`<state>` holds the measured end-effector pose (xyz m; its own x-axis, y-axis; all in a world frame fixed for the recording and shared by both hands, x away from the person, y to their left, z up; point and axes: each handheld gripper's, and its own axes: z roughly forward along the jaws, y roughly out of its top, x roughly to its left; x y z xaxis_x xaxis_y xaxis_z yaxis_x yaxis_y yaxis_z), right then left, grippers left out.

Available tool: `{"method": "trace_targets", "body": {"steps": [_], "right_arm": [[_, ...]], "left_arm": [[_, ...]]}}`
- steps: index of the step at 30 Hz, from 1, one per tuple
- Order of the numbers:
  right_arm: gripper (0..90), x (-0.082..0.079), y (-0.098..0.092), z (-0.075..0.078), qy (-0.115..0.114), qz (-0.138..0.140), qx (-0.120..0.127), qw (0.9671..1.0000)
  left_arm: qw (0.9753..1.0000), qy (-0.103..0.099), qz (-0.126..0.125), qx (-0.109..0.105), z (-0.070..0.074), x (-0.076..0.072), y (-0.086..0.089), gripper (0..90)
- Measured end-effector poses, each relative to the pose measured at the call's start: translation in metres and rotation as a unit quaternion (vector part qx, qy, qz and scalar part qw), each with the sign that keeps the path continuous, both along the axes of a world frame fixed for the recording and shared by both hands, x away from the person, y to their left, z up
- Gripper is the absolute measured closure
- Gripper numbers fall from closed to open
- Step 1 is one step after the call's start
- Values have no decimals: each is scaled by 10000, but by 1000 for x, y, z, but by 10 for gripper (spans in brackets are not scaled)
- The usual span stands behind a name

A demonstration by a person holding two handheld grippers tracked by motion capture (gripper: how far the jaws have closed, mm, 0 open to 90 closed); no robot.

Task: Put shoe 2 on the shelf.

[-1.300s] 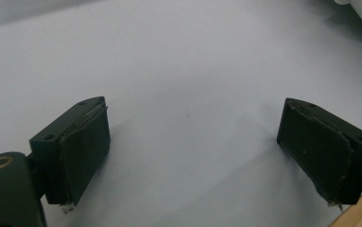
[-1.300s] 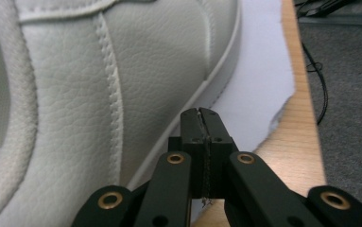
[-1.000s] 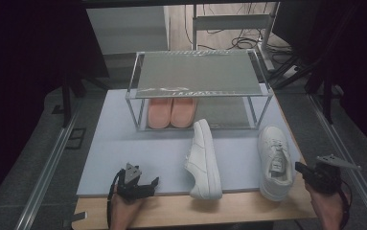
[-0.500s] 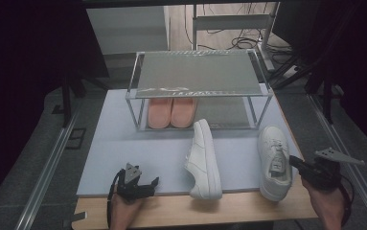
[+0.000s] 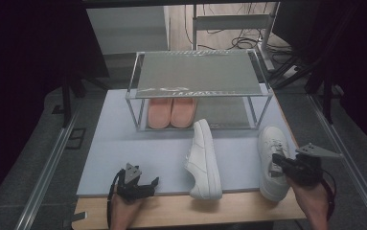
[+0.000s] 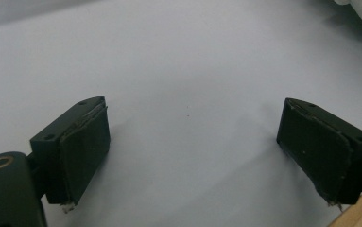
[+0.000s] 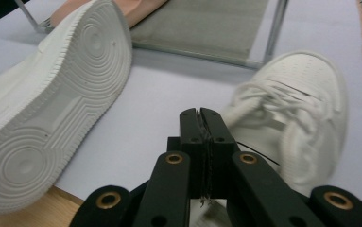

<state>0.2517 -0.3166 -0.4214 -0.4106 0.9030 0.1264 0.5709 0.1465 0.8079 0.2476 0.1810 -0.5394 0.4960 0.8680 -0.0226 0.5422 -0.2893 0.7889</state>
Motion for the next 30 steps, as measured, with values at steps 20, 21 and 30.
{"method": "trace_targets", "body": {"steps": [20,21,30], "right_arm": [[895,19,73,-6,134,737,-58,9972],[895,20,77,-6,150,775,-62,9969],[894,27,107,-11,178,1091,-85,9938]], "left_arm": [[10000,-3,8,-12,0,0,0,103],[10000,-3,8,-12,0,0,0,103],[10000,2,2,-10,0,0,0,103]]}}
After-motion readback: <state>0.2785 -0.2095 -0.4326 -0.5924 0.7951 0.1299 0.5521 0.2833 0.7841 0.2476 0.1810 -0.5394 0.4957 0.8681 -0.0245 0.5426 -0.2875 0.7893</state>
